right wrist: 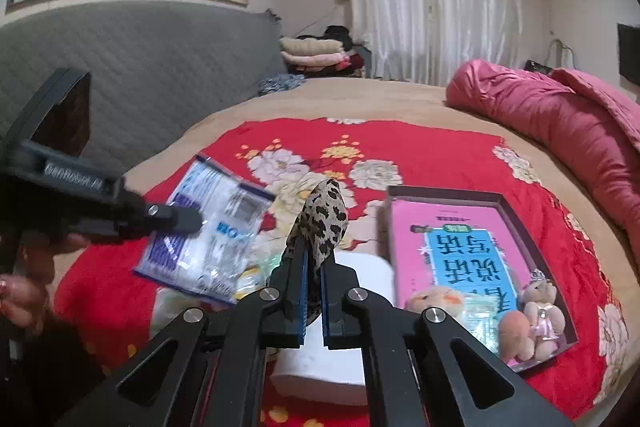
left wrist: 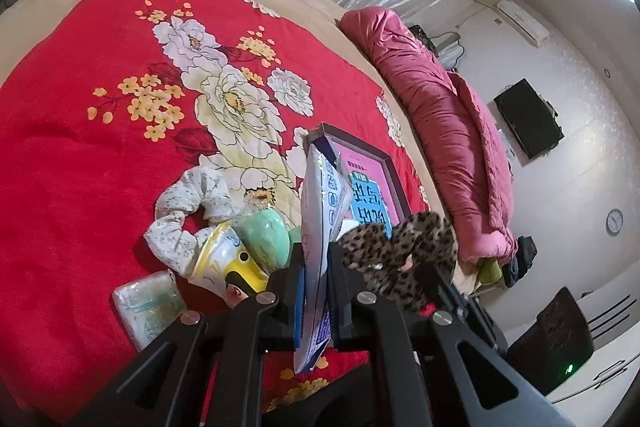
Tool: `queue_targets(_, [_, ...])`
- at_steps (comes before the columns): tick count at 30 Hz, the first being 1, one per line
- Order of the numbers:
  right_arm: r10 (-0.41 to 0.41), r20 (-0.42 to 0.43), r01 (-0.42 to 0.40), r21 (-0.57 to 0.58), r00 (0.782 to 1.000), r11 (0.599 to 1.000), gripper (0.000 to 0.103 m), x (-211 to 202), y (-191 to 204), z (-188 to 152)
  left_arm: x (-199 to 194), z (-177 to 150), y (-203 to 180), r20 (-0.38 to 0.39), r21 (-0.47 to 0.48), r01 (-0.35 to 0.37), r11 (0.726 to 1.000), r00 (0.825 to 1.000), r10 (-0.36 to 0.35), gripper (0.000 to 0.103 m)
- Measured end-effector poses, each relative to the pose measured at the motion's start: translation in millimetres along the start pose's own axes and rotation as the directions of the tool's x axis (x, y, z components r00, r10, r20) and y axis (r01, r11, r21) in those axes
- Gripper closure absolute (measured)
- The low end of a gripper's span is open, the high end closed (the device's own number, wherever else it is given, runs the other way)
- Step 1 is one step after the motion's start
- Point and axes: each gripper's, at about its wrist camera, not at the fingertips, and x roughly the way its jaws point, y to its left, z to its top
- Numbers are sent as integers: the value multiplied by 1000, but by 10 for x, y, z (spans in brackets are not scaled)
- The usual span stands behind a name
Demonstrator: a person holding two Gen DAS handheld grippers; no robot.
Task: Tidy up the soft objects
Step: 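Carry the scrunchie over the tray with the right tool while the left carries the packet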
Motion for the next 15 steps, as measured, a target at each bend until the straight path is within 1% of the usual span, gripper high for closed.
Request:
queue_targets(8, [-57,15,55,119,998,991,99,-62,-451,19,32,-79,-207,1,53,-16,998,1000,16,94])
queue_targets(15, [-101,31,94,192,994,977,99,-126,-754,-9,37,-162,-407,18,98,24,995,1000,-26,94])
